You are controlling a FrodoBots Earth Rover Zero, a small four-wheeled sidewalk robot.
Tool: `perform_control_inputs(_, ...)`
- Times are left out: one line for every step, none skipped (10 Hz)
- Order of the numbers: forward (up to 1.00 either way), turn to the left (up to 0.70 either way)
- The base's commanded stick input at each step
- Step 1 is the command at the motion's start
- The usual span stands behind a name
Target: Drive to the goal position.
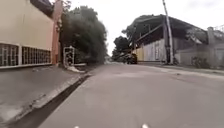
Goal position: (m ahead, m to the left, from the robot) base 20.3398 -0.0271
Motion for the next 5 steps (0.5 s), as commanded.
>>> perform_control_inputs(1.00, 0.00)
perform_control_inputs(1.00, 0.00)
perform_control_inputs(1.00, 0.00)
perform_control_inputs(1.00, 0.00)
perform_control_inputs(1.00, 0.00)
